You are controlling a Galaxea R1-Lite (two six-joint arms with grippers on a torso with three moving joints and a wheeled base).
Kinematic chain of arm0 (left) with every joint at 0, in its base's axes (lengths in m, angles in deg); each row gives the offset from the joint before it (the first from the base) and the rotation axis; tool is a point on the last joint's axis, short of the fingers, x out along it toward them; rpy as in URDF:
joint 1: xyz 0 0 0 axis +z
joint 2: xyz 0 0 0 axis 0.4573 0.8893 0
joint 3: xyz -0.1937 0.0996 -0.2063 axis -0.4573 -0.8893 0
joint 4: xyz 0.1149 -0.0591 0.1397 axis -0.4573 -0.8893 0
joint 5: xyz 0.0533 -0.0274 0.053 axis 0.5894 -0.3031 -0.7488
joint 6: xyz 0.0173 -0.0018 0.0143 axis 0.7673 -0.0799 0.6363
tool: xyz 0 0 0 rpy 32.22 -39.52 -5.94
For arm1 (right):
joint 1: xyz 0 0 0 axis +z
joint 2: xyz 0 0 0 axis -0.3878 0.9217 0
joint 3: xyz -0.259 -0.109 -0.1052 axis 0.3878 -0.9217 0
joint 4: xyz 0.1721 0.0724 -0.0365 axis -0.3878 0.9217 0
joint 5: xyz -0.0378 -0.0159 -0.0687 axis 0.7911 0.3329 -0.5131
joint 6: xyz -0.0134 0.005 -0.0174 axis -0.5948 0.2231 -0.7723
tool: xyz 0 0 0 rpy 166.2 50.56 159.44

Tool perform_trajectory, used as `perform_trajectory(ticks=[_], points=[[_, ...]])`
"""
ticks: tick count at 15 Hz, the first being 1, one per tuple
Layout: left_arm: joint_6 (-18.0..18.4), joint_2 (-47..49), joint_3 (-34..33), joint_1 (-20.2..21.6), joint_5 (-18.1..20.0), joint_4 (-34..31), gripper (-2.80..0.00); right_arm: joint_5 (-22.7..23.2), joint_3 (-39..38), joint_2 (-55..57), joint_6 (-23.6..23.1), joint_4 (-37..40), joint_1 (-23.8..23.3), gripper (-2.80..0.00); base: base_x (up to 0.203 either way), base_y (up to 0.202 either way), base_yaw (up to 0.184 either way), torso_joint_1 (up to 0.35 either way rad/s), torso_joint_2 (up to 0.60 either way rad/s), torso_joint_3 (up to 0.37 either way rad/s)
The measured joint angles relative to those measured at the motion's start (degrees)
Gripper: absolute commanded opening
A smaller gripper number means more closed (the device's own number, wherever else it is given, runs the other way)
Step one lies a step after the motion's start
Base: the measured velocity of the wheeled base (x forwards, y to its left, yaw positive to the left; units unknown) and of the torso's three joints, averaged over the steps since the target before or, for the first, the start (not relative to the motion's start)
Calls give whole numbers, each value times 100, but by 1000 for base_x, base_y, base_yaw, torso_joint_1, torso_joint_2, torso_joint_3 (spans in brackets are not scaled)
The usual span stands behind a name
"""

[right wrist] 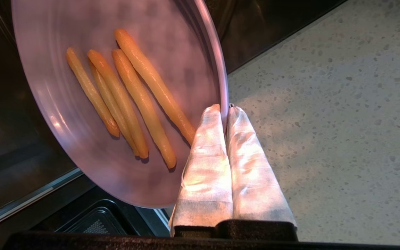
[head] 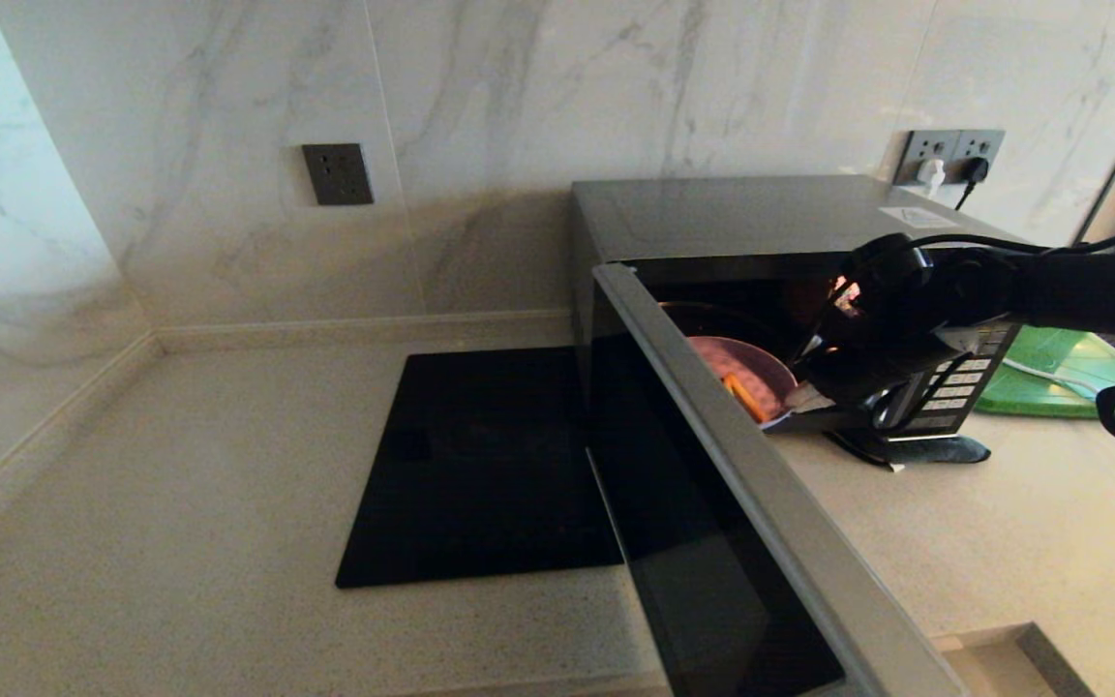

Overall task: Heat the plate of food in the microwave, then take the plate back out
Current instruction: Put the plate in the microwave oven, then close the microwave oven

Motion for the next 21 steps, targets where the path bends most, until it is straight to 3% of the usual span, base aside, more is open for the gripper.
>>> perform_trajectory(ticks=[2, 3, 16, 21], points=[[2, 0, 0, 0, 2, 0, -280, -2, 0, 16, 2, -38, -2, -280, 0, 0, 0, 0, 0, 0], [0, 0, 0, 0, 3, 0, -280, -7, 0, 22, 1, -46, -7, 0, 0, 0, 0, 0, 0, 0], [3, 0, 0, 0, 0, 0, -280, -192, -217, -511, 41, 102, -38, 0, 0, 0, 0, 0, 0, 0], [1, 0, 0, 0, 0, 0, -280, -872, -975, -1800, -137, 489, -30, 0, 0, 0, 0, 0, 0, 0]])
